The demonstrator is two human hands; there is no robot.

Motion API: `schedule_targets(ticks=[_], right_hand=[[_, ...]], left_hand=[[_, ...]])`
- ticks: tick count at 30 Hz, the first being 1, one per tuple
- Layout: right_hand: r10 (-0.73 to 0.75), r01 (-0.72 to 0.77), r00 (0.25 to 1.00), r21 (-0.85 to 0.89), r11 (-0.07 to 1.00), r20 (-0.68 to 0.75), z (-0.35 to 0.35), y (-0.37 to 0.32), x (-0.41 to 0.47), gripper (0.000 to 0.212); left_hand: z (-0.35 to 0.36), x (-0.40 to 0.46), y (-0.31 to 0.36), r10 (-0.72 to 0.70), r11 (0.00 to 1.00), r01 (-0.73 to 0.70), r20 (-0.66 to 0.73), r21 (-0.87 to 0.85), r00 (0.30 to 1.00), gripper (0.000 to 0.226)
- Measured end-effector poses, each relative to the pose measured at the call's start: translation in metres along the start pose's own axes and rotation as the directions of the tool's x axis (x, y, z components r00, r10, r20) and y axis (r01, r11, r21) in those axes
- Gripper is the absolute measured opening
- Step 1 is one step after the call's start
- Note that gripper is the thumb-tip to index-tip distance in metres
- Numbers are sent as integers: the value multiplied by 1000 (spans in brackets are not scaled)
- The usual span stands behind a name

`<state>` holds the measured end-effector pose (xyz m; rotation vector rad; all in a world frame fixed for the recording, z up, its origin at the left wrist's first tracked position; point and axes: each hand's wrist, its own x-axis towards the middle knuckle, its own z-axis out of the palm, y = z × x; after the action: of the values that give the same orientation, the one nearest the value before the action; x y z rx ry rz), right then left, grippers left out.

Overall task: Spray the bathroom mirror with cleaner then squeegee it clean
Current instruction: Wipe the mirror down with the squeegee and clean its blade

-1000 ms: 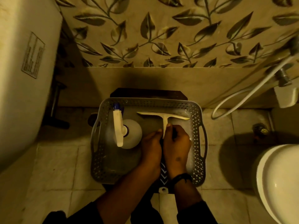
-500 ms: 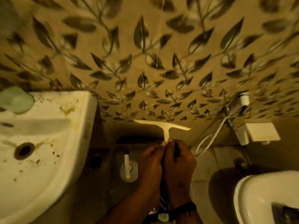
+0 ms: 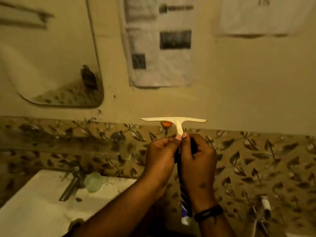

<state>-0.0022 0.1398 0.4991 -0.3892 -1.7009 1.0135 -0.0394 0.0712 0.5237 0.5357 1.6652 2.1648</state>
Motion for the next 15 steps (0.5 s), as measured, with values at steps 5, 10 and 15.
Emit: schedule_targets(ticks=[5, 10, 15], right_hand=[[-138, 136, 990, 43, 990, 37, 42, -59, 30, 25], [-273, 272, 960, 35, 962, 64, 97, -123, 46, 24], [-439, 440, 897, -16, 898, 54, 174, -197, 55, 24]], left_hand=[[-38, 11, 70, 142, 990, -142, 7, 22, 990, 28], [-94, 24, 136, 266, 964, -267, 43, 5, 963, 28], [-177, 48, 205, 367, 930, -367, 47, -14, 929, 31]])
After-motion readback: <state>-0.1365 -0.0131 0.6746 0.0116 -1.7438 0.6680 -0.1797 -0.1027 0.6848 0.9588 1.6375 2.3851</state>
